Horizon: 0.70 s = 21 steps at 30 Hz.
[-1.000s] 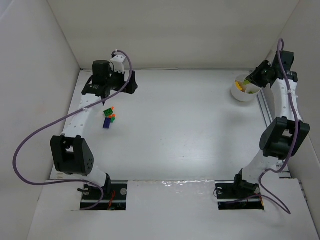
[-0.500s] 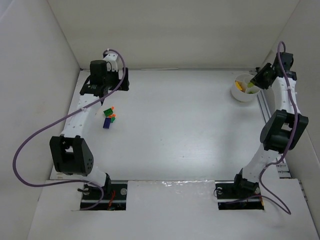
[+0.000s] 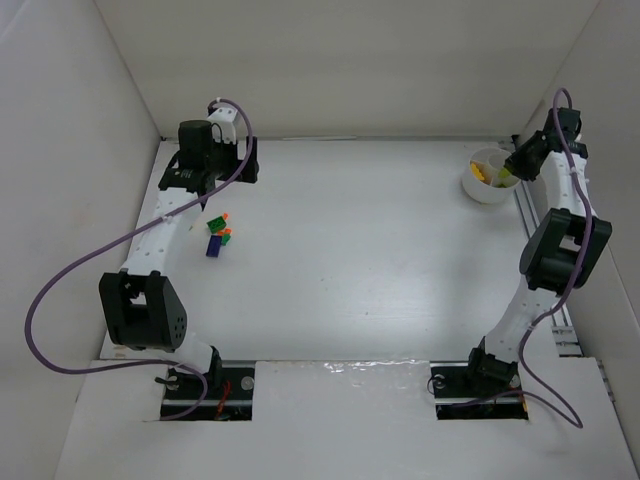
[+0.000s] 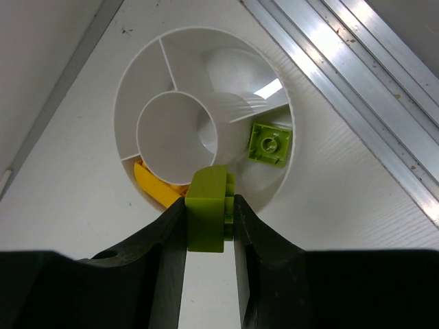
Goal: Sort the legos into containers by color
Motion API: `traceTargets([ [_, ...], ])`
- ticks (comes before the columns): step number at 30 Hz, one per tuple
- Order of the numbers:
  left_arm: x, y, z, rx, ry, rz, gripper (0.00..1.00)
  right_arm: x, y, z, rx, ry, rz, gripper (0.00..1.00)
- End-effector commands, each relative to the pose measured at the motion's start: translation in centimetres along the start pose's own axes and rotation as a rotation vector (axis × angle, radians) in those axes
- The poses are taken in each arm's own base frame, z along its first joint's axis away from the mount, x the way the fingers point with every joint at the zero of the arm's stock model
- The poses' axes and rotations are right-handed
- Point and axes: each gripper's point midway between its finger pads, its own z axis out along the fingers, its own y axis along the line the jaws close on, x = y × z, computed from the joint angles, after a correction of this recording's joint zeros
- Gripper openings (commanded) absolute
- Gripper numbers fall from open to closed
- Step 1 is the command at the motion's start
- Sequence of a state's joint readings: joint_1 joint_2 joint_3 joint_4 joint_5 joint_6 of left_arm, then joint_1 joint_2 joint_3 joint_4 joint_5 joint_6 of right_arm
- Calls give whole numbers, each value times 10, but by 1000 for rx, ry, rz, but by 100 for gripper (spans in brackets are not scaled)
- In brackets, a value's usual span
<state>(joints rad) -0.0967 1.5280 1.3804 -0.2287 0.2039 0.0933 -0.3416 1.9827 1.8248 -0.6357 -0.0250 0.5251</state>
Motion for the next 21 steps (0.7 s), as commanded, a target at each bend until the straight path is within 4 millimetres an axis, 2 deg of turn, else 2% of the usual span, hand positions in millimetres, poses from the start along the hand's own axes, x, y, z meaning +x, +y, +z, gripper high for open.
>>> traceTargets([
  [1, -13, -3, -12, 11, -48, 20, 100, -33, 3, -3, -2, -94, 42, 0],
  [6, -10, -2, -8, 11, -39, 18, 100, -29, 0, 5, 17, -81, 53, 0],
  [7, -10, -2, -8, 11, -39, 18, 100, -33, 0, 3, 21, -94, 54, 0],
  [11, -12, -4, -6, 20, -39, 18, 100, -31, -2, 11, 28, -84, 54, 8],
  [15, -12, -7, -7, 39, -40, 19, 100, -29, -3, 13, 33, -76, 54, 23],
  [19, -12, -7, -7, 39, -40, 19, 100, -29, -3, 13, 33, -76, 54, 32],
  [21, -12, -5, -6, 30, -39, 19, 100, -29, -2, 13, 32, -76, 63, 34],
])
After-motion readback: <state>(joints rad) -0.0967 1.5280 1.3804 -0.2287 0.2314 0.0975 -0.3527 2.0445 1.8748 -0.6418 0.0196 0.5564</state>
